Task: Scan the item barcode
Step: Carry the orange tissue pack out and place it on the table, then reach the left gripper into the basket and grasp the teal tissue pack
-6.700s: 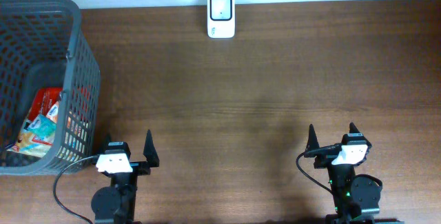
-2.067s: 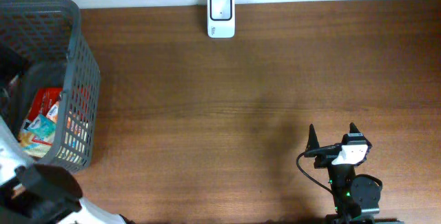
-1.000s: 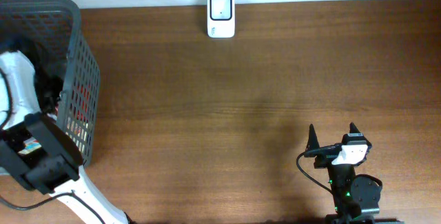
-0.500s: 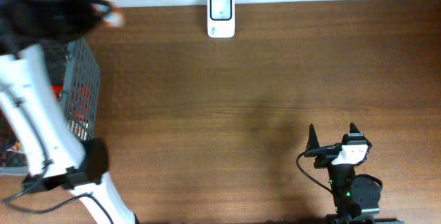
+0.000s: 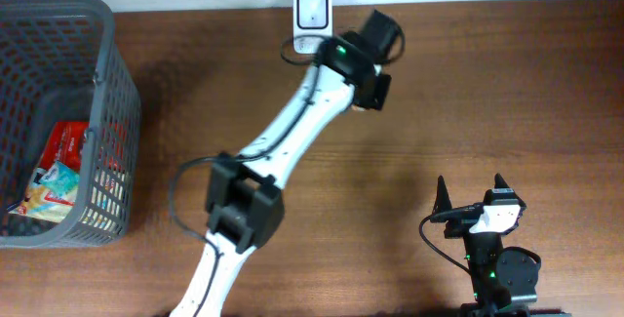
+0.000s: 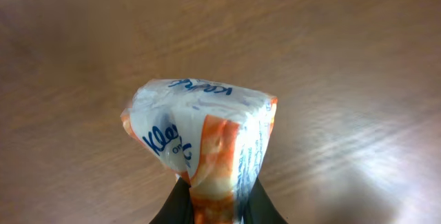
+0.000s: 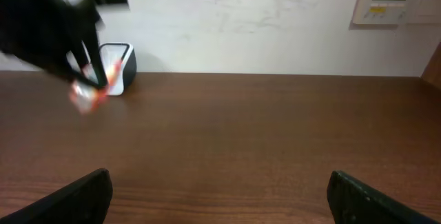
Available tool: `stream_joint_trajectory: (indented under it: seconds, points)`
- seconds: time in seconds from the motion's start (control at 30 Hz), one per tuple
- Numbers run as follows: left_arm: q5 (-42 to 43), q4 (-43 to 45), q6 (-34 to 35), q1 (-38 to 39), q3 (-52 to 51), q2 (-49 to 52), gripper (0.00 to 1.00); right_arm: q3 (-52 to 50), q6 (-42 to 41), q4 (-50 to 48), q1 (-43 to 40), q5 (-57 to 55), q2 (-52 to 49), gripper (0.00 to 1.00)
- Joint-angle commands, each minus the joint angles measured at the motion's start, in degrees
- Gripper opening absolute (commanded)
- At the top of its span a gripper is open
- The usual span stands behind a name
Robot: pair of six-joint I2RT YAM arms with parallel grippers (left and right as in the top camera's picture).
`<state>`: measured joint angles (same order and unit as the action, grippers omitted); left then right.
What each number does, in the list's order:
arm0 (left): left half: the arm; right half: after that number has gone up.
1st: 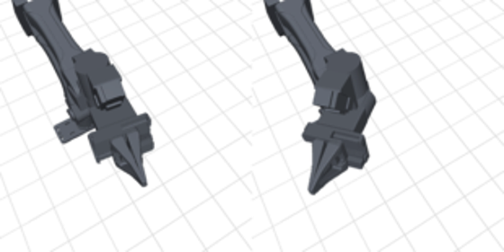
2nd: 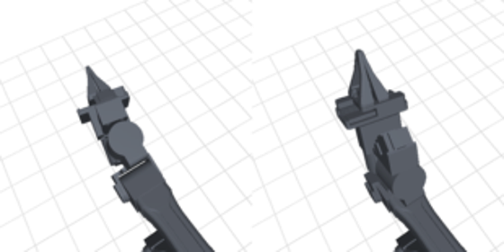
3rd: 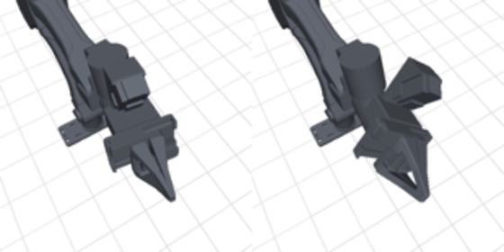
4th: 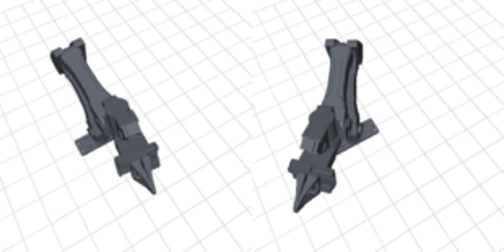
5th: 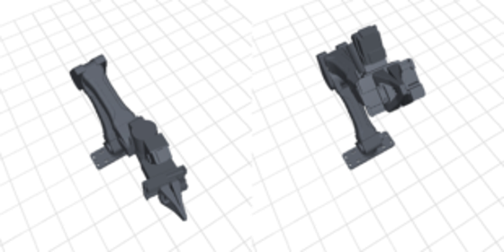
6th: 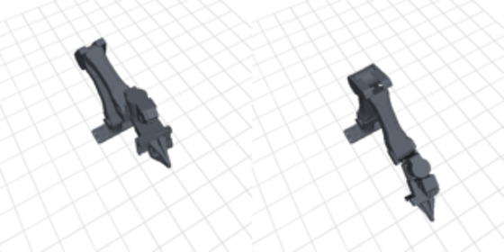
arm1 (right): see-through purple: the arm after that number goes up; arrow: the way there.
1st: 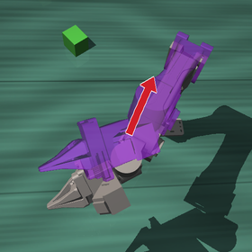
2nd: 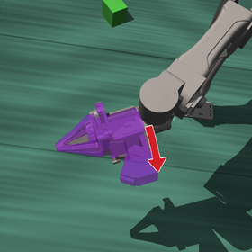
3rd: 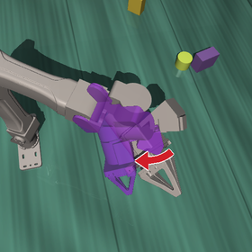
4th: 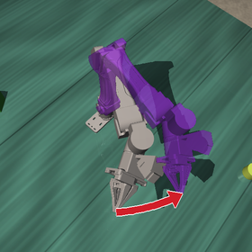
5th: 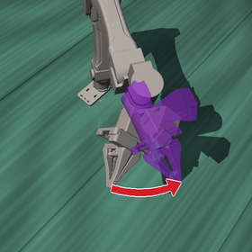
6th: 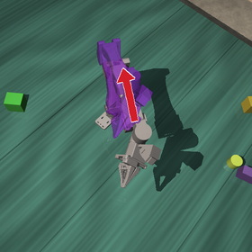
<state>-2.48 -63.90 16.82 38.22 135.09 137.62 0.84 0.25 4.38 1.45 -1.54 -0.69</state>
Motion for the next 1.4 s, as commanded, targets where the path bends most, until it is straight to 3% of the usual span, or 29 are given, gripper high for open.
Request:
stream_joint_trajectory:
  seconds: [0.0, 0.03, 0.1, 0.13, 0.17, 0.3, 0.5, 0.7, 0.87, 1.03, 1.2, 1.3, 1.37]
  points:
    - [-8.85, 0.94, 9.97, 1.14, -0.28, 5.31, 0.07, -0.52, 0.39, 0.13, -0.35, -0.63, 0.33, 0.99]
    - [-8.09, 1.42, 11.3, 1.27, -0.28, 6.16, 0.13, -0.52, 0.39, 0.13, -0.35, -0.63, 0.33, 0.98]
    - [-4.59, 2.89, 11.45, 1.27, -0.28, 6.82, 0.13, -0.52, 0.39, 0.13, -0.35, -0.63, 0.33, 0.98]
    - [-4.17, 3.69, 11.43, 1.29, -0.26, 6.8, 0.35, -0.52, 0.39, 0.13, -0.35, -0.63, 0.33, 0.99]
    - [-4.24, 4.39, 11.43, 1.27, -0.26, 6.78, 0.72, -0.52, 0.39, 0.13, -0.35, -0.63, 0.33, 0.98]
    - [-4.85, 2.93, 4.76, -0.72, 2.97, 4.94, 0.99, -0.52, 0.39, 0.13, -0.35, -0.63, 0.33, 0.98]
    - [-4.87, -10.71, 4.07, -11.1, 19.71, -8.59, 0.99, -0.52, 0.39, 0.13, -0.35, -0.63, 0.33, 0.98]
    - [-12.15, -25.05, 4.09, -35.41, 22.01, -23.5, 0.99, -0.52, 0.39, 0.13, -0.35, -0.63, 0.33, 0.98]
    - [-12.5, -32.81, 3.67, -56.19, 21.31, -24.98, 0.99, -0.52, 0.39, 0.13, -0.35, -0.63, 0.33, 0.98]
    - [-12.33, -30.82, 2.99, -67.23, 7.5, -24.7, 1.0, -0.52, 0.39, 0.13, -0.35, -0.63, 0.33, 0.98]
    - [-10.25, -22.97, 3.04, -67.69, -14.34, -24.7, 1.0, -0.52, 0.39, 0.13, -0.35, -0.63, 0.33, 0.98]
    - [-10.4, -13.49, 3.28, -66.99, -27.28, -24.7, 1.0, -0.52, 0.39, 0.13, -0.35, -0.63, 0.33, 0.98]
    - [-10.45, -6.38, 3.26, -66.99, -34.95, -24.7, 0.86, -0.52, 0.39, 0.13, -0.35, -0.63, 0.33, 0.98]
